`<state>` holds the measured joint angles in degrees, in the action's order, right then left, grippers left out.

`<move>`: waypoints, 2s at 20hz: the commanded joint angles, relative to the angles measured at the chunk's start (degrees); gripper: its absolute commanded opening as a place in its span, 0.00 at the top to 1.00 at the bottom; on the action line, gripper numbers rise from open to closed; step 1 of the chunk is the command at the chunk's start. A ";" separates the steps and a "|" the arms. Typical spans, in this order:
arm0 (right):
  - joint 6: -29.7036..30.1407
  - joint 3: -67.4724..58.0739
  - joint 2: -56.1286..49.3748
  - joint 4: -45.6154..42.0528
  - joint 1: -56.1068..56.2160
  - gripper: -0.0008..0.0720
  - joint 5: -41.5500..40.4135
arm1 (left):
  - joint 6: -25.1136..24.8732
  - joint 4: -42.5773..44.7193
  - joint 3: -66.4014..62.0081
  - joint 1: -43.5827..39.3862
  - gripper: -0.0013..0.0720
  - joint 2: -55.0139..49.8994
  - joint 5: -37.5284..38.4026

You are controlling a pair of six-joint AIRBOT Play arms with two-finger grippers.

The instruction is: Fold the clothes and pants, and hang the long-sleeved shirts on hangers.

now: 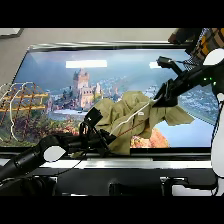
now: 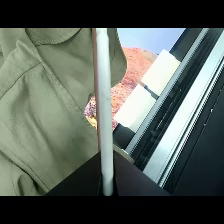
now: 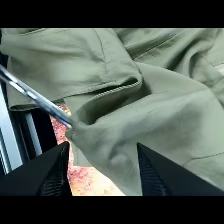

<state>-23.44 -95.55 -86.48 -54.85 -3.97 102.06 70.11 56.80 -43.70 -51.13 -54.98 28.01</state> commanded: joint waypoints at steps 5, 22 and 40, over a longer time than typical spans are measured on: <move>4.87 5.38 -0.61 0.92 0.00 0.30 -0.42 | -0.02 0.00 0.02 -0.02 0.95 -0.02 0.00; 3.23 5.46 10.05 -2.73 -0.02 0.94 2.91 | 9.53 0.02 0.02 3.15 0.14 0.37 0.07; -6.73 5.46 21.40 -10.82 -0.02 0.94 -1.92 | 34.69 1.86 0.11 17.09 0.05 3.69 10.58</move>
<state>-26.46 -90.11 -65.69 -63.92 -3.99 102.08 100.82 57.45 -43.57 -28.56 -49.89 40.34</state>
